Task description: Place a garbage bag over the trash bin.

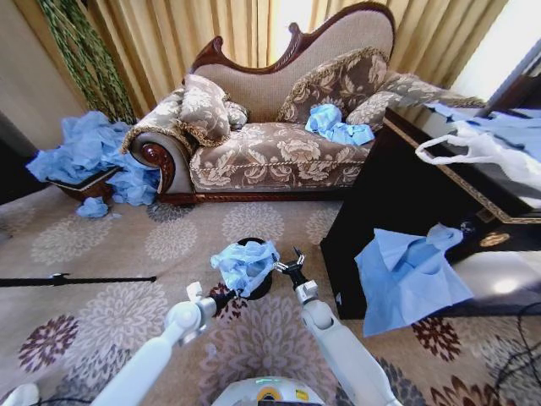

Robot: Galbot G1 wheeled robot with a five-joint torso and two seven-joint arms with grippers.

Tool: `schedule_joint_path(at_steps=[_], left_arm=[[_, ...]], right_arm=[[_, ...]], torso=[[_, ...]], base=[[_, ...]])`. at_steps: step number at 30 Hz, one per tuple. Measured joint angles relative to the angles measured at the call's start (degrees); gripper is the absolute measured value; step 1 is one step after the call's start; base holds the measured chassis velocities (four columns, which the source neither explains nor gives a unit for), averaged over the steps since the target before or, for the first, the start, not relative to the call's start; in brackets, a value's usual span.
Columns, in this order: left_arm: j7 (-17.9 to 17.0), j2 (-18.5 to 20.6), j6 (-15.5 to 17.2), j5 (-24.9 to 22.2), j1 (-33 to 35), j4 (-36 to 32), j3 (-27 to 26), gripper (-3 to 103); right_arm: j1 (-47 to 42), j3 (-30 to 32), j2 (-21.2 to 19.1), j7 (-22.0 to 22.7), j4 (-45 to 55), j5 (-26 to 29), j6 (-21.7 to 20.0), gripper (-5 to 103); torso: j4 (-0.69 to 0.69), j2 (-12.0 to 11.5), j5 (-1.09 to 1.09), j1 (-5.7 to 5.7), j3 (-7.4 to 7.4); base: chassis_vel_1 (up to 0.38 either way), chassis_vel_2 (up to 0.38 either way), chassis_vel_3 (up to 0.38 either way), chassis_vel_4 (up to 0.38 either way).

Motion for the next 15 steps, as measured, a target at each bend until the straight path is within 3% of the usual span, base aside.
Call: schedule_joint_path(at_steps=[9,12,14,15], left_arm=[[-0.3,-5.1,-1.6,2.1,-2.2,3.9,0.8,0],[-0.7,-4.7,-2.4,2.6,-1.3,3.5,0.4,-1],[-1.0,-2.1,-2.8,3.0,0.9,1.2,-1.1,10],[-1.0,-2.1,-2.8,3.0,0.9,1.2,-1.1,10]], right_arm=[[0.1,0.0,-0.9,0.2,0.5,0.4,0.0,100],[0.0,0.1,-1.2,0.3,1.2,0.6,-0.1,100],[-0.6,0.3,-1.6,0.4,2.4,0.8,-0.1,100],[-0.6,0.3,-1.6,0.4,2.4,0.8,-0.1,100]], torso=[[-0.02,0.0,0.00,0.00,0.00],[-0.01,0.0,-0.01,0.00,0.00],[0.01,0.0,0.01,0.00,0.00],[0.01,0.0,0.01,0.00,0.00]], base=[[0.000,0.000,0.000,0.000],[0.000,0.000,0.000,0.000],[0.000,0.000,0.000,0.000],[0.000,0.000,0.000,0.000]])
